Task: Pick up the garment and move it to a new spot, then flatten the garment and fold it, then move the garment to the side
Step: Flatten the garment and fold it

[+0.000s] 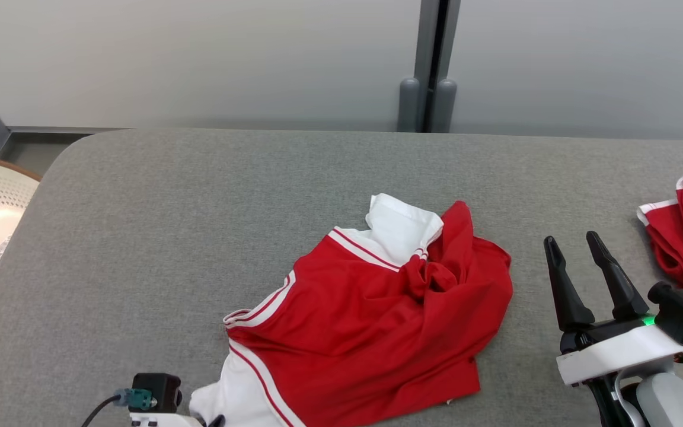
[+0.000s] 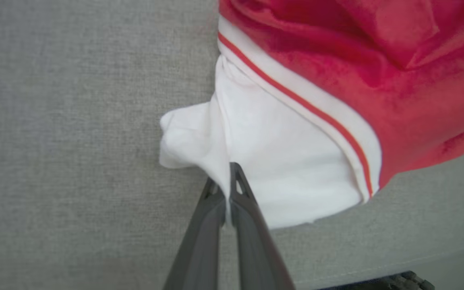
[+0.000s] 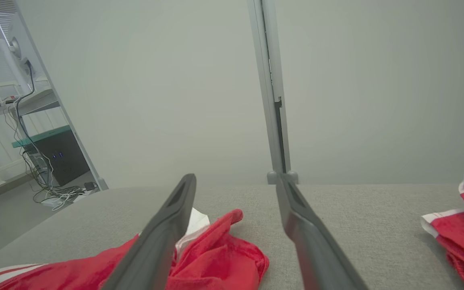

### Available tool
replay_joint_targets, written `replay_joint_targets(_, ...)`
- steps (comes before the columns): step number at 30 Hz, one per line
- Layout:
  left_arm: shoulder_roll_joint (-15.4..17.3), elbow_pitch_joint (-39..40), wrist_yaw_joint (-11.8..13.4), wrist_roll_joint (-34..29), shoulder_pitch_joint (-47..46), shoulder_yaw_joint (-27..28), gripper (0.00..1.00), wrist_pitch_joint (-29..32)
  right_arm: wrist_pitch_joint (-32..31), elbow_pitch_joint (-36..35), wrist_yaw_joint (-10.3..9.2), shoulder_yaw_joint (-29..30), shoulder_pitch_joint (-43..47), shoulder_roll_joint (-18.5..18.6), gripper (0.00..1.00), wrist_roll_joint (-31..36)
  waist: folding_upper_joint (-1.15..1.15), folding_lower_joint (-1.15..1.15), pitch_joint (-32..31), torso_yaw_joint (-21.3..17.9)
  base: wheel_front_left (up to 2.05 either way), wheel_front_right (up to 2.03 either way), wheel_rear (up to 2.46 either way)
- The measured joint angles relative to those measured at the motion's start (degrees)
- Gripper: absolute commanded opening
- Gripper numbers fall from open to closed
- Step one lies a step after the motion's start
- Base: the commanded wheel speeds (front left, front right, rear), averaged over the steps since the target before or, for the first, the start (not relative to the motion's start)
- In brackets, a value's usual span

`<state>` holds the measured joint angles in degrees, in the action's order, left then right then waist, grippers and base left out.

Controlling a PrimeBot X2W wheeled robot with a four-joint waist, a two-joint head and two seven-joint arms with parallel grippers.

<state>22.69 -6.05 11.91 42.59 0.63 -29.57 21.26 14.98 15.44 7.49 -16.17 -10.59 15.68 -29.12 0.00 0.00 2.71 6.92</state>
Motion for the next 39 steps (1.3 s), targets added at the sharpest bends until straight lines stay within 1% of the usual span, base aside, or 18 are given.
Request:
replay_joint_targets(1,-0.02,-0.11,0.29,0.22,0.38,-0.12,0.43,0.44,0.0,0.01,0.0,0.09,0.01,-0.01,1.0,0.01,0.0,0.0,-0.05,0.56,0.0,0.0,0.0)
replay_joint_targets(2,0.01,-0.3,0.47,0.29,0.79,-0.36,0.94,0.88,0.0,0.01,0.0,-0.01,0.02,-0.08,1.0,0.01,0.0,0.0,-0.11,1.0,0.0,0.0,0.0)
replay_joint_targets(3,0.07,-0.33,0.65,0.29,1.24,-0.55,1.0,0.9,0.0,0.04,0.0,-0.04,0.06,-0.19,1.0,0.01,0.0,0.0,-0.19,1.29,0.0,0.0,0.0)
replay_joint_targets(6,0.12,0.46,0.87,-0.24,1.33,0.19,1.0,-1.3,0.0,0.13,0.0,-0.21,0.16,-0.19,1.0,0.01,0.0,0.0,-0.39,1.43,0.0,0.0,0.0)
replay_joint_targets(11,1.65,3.47,2.76,-3.77,-0.37,3.33,1.0,-8.44,0.0,0.19,0.0,-0.59,0.4,-0.2,1.0,0.0,0.0,0.0,-0.84,0.15,0.0,0.0,0.0)
replay_joint_targets(16,1.96,6.32,2.69,-6.56,-1.58,4.35,1.0,-14.62,0.07,0.16,0.0,-1.35,0.7,-0.63,1.0,-0.01,0.0,0.0,-1.21,-2.24,0.0,0.0,0.0)
replay_joint_targets(22,1.15,5.09,1.67,-7.2,-2.07,5.26,1.0,-20.92,0.13,0.22,0.0,-3.01,0.73,-1.05,1.0,-0.21,0.0,0.0,-1.68,-5.94,0.0,0.0,0.0)
replay_joint_targets(30,0.04,1.22,-0.34,-6.67,-2.69,3.99,1.0,-21.5,0.13,0.73,0.0,-4.22,0.99,-0.97,1.0,-1.0,0.0,0.0,-1.72,-9.88,0.0,0.0,0.0)
replay_joint_targets(35,0.29,0.78,-0.78,-6.7,-3.75,3.36,1.0,-20.58,0.13,0.77,0.0,-4.42,0.86,-0.66,1.0,-1.03,0.0,0.0,-1.72,-10.92,0.0,0.0,0.0)
replay_joint_targets(39,0.91,0.66,-1.43,-7.13,-5.93,2.42,1.0,-18.57,0.13,0.79,0.0,-4.74,0.52,-0.63,1.0,-1.11,0.0,0.0,-1.34,-11.5,0.0,0.0,0.0)
